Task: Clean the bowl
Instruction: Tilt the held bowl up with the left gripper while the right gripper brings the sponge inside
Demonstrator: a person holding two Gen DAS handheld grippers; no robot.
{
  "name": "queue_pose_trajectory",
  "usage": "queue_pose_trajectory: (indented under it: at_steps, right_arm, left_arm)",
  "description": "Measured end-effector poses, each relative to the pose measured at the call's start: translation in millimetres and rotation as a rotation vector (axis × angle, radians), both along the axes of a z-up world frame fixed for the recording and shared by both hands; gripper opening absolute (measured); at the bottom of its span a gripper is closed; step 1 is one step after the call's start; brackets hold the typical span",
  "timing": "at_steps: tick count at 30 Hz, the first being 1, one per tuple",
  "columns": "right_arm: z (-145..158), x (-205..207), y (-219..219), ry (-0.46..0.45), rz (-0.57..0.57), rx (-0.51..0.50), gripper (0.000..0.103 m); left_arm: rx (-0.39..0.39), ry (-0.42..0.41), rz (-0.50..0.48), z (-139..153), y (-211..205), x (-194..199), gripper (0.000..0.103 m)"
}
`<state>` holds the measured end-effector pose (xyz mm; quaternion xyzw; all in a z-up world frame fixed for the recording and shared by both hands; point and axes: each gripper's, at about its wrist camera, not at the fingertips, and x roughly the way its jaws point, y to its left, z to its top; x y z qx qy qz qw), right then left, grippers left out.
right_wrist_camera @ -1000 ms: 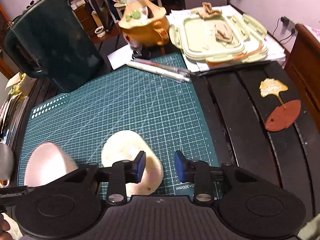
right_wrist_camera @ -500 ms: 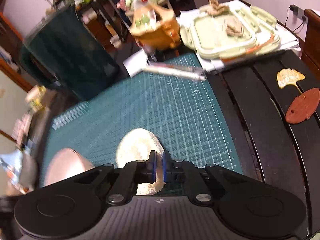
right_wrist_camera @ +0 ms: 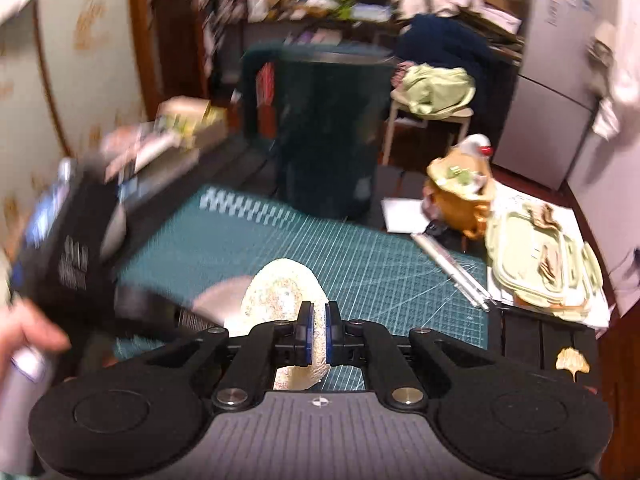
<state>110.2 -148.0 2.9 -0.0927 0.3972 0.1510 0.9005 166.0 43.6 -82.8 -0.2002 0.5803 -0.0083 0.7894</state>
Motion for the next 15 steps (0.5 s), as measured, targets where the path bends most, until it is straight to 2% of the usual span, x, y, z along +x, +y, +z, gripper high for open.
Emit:
queue_pose_trajectory:
  at_steps: [2,3,4,6,8,10,13,15]
  right_arm:
    - [-2,0,2,-0.020,0.005,0.002,0.009]
    - [-1,0,-2,-0.015,-0.007,0.032,0.018]
    - [0,0,-7,-0.010,-0.019,0.063,0.036]
    - [0,0,-19,0.007,-0.066,0.140,0.058]
    - [0,-1,-35,0.030,-0.136,0.232,0.061]
    - [-9,7,-57,0.138,-0.200,0.404,0.060]
    - [-9,2,-63,0.176,-0.172,0.497,0.057]
    - [-2,-5,-50,0.105,-0.118,0.405,0.054]
  left_arm:
    - [0.002,0.000,-0.001,1,-1,1,0.034]
    - [0.005,0.000,-0.003,1,-1,1,0.034]
    - [0.010,-0.001,-0.006,1,-2,1,0.034]
    - [0.012,-0.001,-0.007,1,-2,1,0.034]
    - [0.014,-0.001,-0.007,1,-2,1,0.034]
    - [0.014,-0.001,-0.007,1,-2,1,0.035]
    - [0.011,-0.003,-0.008,1,1,0,0.035]
    - [0.010,-0.003,-0.008,1,1,-1,0.035]
